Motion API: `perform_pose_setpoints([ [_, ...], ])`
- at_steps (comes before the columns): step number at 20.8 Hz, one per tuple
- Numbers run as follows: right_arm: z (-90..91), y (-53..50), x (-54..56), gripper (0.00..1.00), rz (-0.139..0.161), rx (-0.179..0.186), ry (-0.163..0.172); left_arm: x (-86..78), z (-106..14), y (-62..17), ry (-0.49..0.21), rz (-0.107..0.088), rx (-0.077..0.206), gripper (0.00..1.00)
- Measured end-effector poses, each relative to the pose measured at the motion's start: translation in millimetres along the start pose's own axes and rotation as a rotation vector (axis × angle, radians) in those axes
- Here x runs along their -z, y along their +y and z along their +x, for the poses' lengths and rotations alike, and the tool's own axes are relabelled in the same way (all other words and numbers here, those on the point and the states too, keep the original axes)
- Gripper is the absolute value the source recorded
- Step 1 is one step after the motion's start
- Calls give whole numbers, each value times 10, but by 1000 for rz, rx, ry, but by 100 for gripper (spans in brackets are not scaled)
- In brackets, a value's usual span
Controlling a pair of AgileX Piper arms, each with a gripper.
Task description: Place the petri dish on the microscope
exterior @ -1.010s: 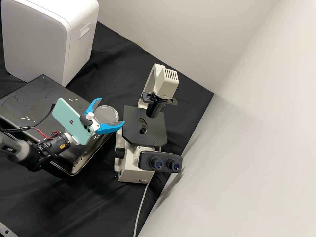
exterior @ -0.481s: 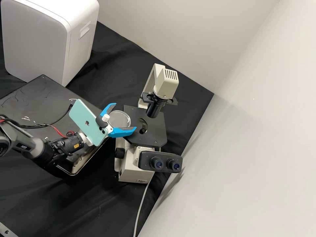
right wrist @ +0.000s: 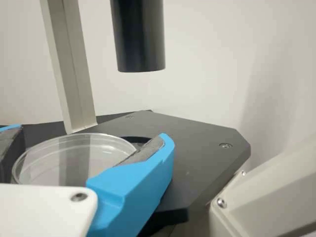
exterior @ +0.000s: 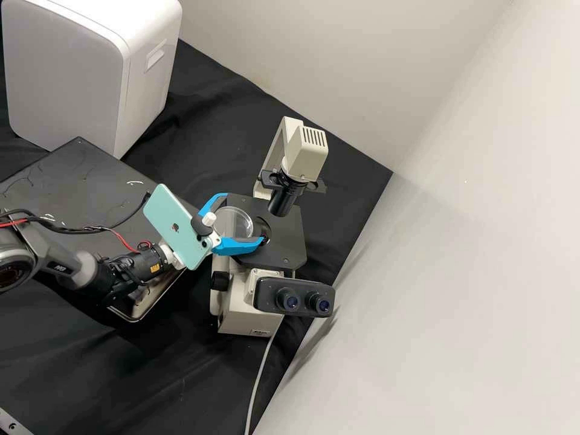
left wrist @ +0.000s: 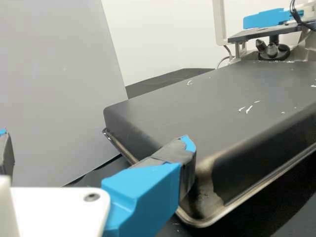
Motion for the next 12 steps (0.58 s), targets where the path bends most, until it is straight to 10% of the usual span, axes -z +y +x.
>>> perform_pose_setpoints([
  [12,325,-88,-111,0,-37,0,-16,-1,4,-10,0,3,5,100],
])
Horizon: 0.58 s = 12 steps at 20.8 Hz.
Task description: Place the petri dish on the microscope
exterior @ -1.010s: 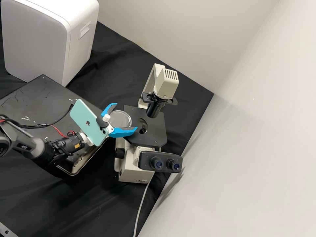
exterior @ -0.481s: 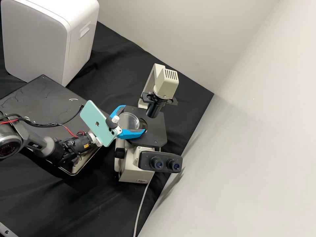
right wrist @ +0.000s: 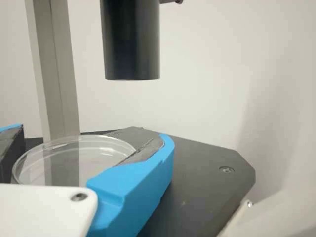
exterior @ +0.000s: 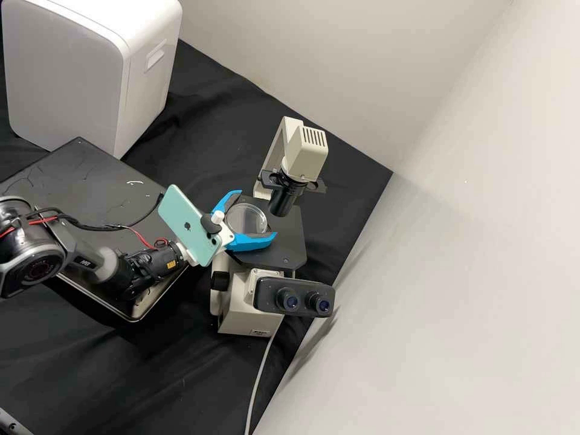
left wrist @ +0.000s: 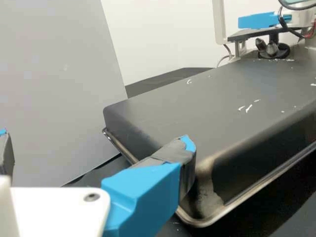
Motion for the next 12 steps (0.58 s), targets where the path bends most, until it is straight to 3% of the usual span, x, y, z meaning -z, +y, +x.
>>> perform_pose_setpoints([
  [4,89,-38,-29,0,-28,-1,-1,-2,3,-8,-1,3,4,100],
  [7,127,-60,-47,0,-25,-12,-3,-2,3,-8,-1,1,4,100],
  [12,140,-63,-56,0,-44,-21,0,-2,3,-8,-1,-1,4,100],
])
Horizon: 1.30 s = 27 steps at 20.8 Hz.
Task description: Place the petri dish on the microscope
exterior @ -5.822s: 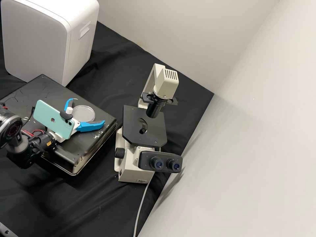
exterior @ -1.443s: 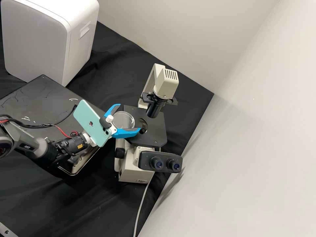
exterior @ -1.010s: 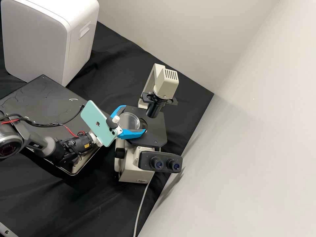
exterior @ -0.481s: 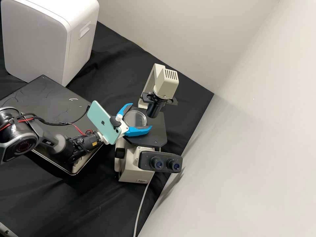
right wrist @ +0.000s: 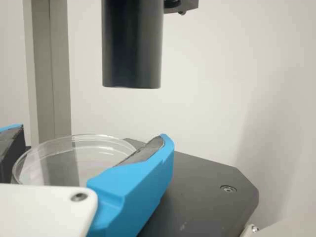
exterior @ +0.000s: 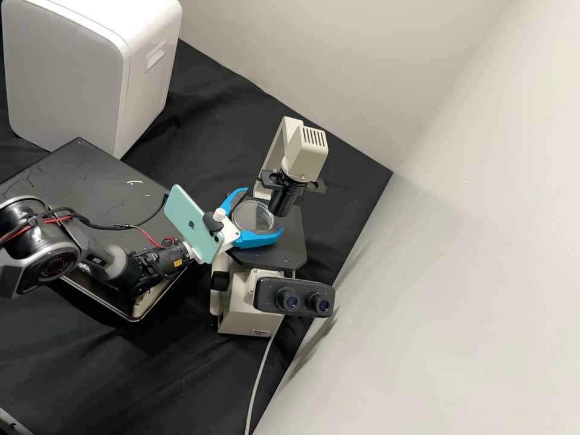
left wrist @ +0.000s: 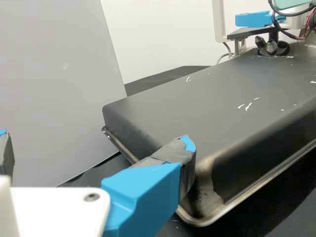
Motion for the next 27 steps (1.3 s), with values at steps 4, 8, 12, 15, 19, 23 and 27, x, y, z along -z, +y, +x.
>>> perform_pose_setpoints([
  [4,3,-13,-14,0,-3,-6,5,0,0,0,0,-3,0,100],
  [8,11,-41,-23,0,-17,-10,11,4,1,0,2,-3,0,100],
  [12,32,-65,-5,0,-22,-17,7,11,4,2,2,0,-1,100],
  [15,49,-91,24,0,-36,-25,3,7,4,3,-3,2,-2,100],
  [19,46,-113,42,0,-36,-23,1,14,6,4,0,2,-2,100],
  [23,46,-117,49,100,-35,-23,3,14,7,4,-1,2,-3,100],
  [27,43,-131,59,100,-33,-25,-2,14,7,4,-1,2,-3,100],
])
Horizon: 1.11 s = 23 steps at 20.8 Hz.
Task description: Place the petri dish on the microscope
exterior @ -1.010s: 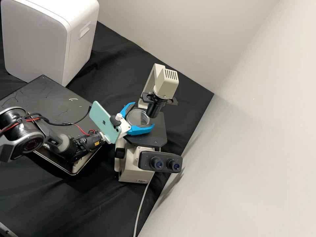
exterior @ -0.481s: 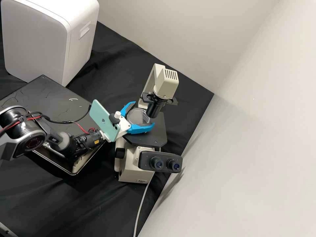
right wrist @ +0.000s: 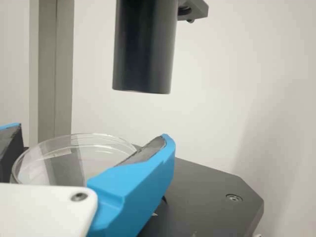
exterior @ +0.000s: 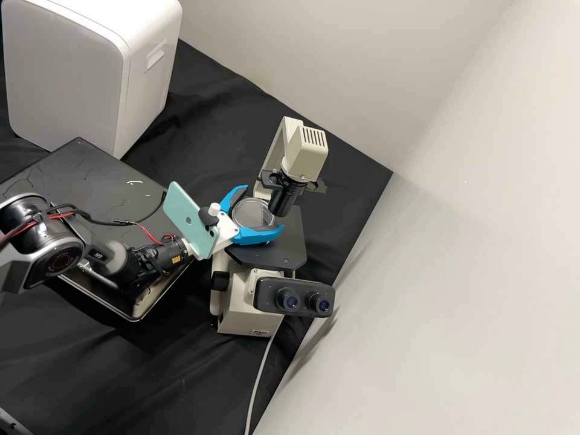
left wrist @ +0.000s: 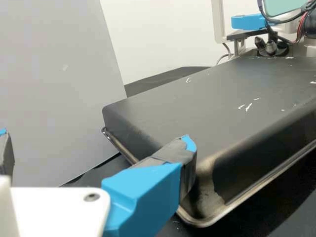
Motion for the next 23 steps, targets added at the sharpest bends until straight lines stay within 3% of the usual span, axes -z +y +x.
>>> perform_pose_setpoints([
  [2,-1,-4,-1,100,-13,0,-6,0,0,0,0,0,0,100],
  [23,-40,3,3,100,-15,9,-9,0,0,0,0,0,0,100],
])
